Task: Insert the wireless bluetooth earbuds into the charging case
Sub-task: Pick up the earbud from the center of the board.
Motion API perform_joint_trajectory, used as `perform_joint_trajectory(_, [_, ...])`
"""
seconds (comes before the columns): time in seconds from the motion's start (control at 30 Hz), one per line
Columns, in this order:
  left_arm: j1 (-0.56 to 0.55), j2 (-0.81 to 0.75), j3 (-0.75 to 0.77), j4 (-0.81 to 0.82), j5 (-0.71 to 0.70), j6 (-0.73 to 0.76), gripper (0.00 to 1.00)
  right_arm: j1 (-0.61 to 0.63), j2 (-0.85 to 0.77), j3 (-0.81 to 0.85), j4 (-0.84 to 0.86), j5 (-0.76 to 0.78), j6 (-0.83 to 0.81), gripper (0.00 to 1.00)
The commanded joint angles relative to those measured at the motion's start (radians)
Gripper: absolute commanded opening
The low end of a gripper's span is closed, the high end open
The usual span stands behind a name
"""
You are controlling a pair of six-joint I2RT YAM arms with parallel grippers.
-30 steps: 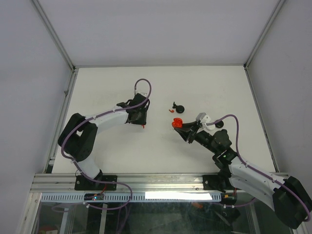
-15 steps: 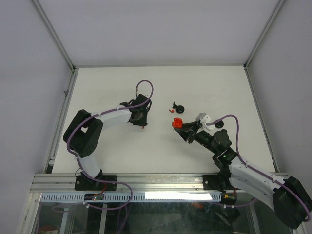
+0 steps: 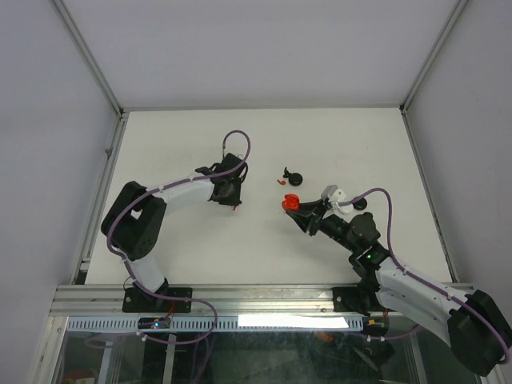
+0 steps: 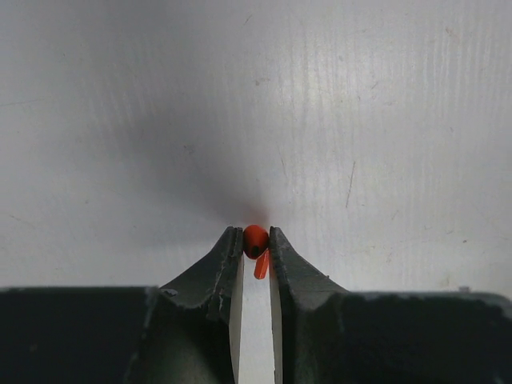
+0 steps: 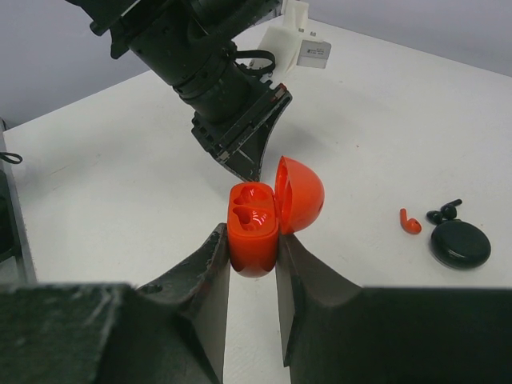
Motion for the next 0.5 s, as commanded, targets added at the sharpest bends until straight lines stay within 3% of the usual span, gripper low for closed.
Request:
perform_joint_trajectory(0.0, [0.007, -0.137, -0.004, 0.047, 0.022, -0.004, 0.1, -0.004, -0.007, 0.019, 0.051, -0.014, -0.015, 0.0])
perform_joint_trajectory(0.27, [0.006, -0.329, -0.088, 0.18, 0.057, -0.013, 0.1, -0.004, 0.043, 0.047, 0.103, -0.066, -0.027, 0.0])
perform_joint_trajectory(0.47, [0.007, -0.527, -0.208, 0.373, 0.126, -0.008, 0.1, -0.004, 0.113, 0.083, 0.162, -0.107, -0.015, 0.0])
